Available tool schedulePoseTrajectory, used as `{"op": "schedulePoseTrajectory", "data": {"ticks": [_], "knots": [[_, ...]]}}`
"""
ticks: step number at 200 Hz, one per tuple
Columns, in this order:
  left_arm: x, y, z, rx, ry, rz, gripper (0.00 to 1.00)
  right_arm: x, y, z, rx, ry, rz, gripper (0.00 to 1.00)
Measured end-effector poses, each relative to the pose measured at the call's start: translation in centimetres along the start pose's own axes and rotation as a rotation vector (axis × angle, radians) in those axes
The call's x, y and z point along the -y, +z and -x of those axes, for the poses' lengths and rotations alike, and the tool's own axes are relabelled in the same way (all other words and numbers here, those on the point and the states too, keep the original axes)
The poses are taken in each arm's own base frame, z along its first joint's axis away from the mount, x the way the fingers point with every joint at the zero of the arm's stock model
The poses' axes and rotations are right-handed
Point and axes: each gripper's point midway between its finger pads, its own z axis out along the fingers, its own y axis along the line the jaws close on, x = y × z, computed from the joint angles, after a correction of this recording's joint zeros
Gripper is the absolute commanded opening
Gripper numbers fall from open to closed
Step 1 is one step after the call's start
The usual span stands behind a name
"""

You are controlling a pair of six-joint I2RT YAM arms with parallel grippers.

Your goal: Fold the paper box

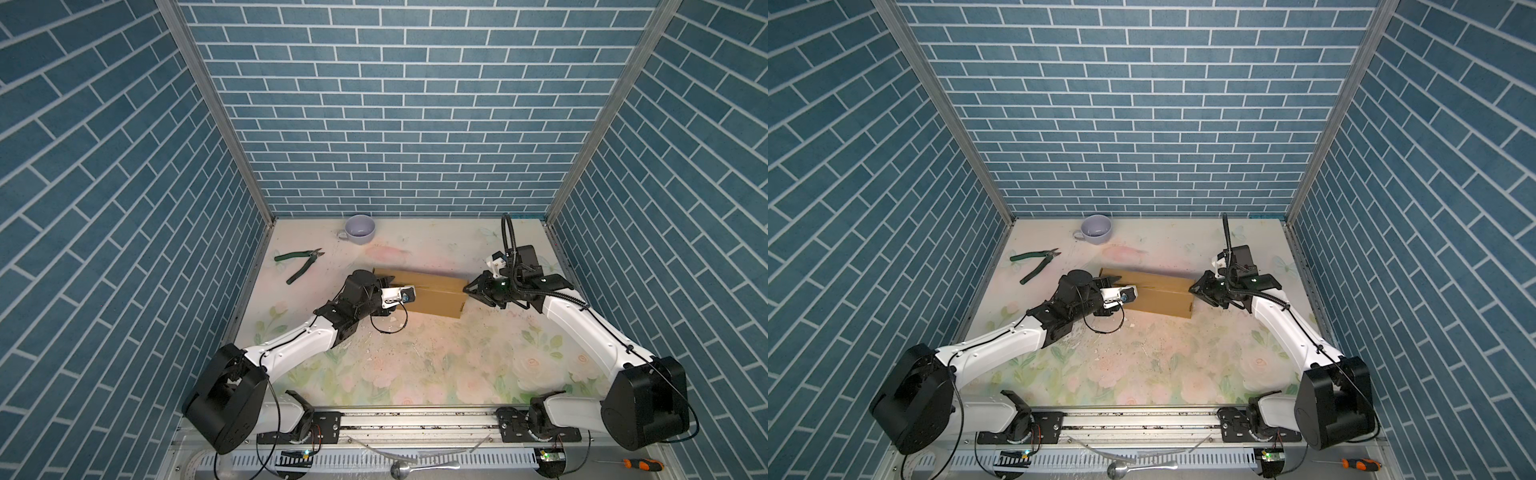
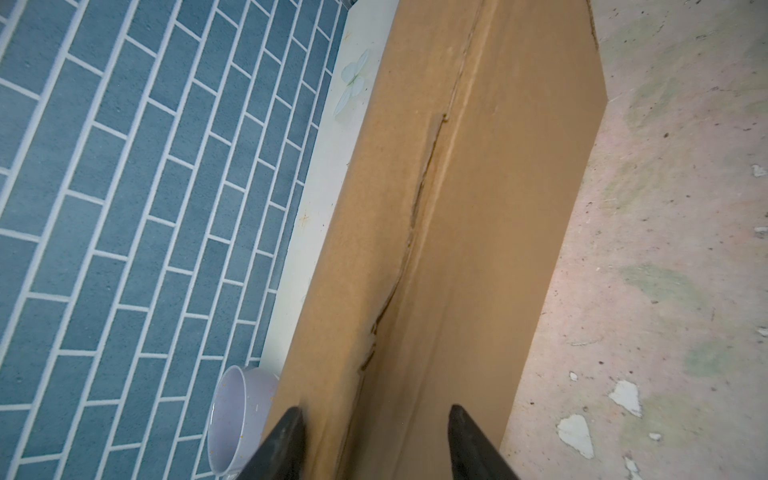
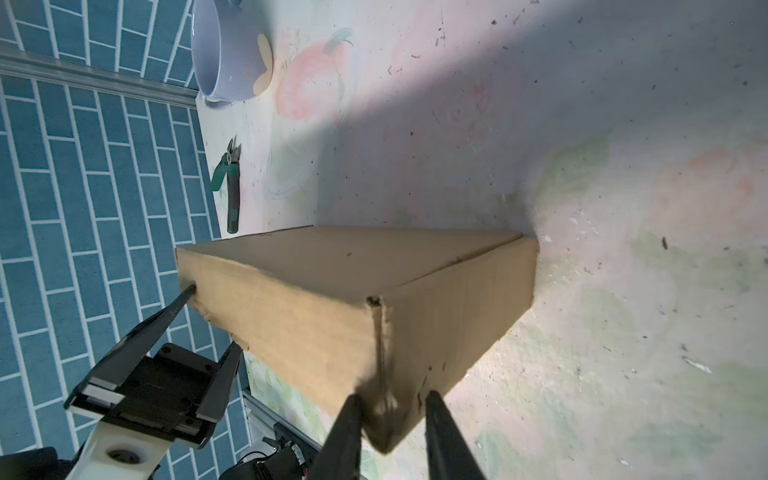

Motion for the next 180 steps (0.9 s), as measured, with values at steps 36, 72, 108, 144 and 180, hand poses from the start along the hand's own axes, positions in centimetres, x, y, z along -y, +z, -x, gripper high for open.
{"op": "schedulePoseTrajectory", "data": {"ticks": [36,72,108,144,180], "knots": [[0.0,0.0,0.0,-0.001,0.0,-0.002,0.56,0.5,-0.7,-0.2,-0.008,0.029,-0.006,0.45],[0.0,0.0,0.0,0.0,-0.003,-0.002,0.56,0.8,-0.5,-0.2,-0.012,0.029,-0.011,0.35],[-0.1,0.0,0.0,-0.004,-0.011,-0.006,0.56,0.7,-0.1,0.3,-0.006,-0.002,-0.004,0.39],[0.0,0.0,0.1,-0.012,-0.029,-0.021,0.64,0.8,-0.3,0.6,-0.009,-0.018,-0.03,0.71],[0.2,-0.4,0.5,-0.029,-0.074,-0.079,0.76,-1.0,-0.9,2.0,0.015,-0.103,-0.05,0.8]]}}
